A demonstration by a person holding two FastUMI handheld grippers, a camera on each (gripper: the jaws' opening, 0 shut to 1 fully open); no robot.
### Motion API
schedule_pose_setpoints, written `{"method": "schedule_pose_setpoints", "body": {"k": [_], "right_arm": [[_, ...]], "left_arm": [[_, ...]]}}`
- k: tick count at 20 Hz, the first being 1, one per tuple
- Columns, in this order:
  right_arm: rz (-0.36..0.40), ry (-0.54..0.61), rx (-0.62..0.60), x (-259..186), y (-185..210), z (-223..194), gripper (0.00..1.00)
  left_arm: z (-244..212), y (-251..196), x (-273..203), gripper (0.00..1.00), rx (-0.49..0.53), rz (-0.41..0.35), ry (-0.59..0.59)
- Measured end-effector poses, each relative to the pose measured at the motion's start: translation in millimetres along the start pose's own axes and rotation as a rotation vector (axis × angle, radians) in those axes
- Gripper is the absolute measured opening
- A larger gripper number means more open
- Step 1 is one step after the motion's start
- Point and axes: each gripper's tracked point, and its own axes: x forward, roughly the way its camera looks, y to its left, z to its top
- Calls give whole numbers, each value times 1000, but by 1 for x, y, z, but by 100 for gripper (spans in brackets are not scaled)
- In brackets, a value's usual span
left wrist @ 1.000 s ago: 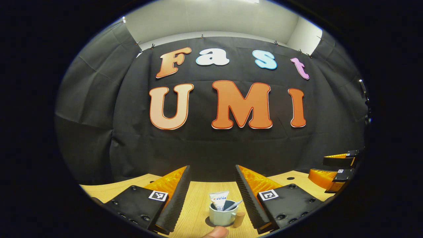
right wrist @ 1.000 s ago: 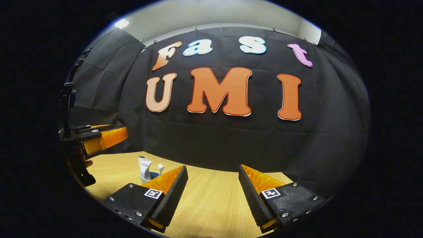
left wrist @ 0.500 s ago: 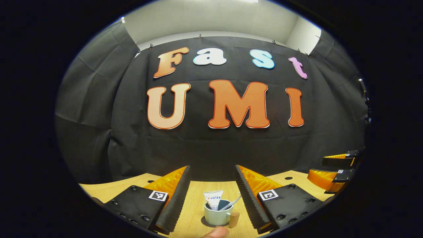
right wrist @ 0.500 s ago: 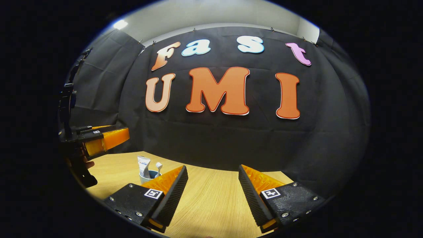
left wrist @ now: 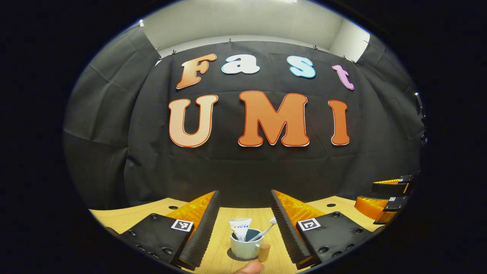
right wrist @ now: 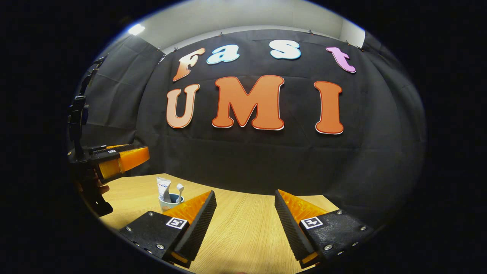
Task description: Put the toothbrush and toothpaste on the desktop into the cup, then pick up the cup and place it on the coaster on the desktop.
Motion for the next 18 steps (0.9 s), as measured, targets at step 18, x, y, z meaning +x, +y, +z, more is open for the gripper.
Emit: {"method": "schedule_pose_setpoints", "body": {"k": [18], "right_arm": [[4,12,13,-6,-21,-11,93]], "left_arm": [[-1,-25,-2,88,12,2,7]]}}
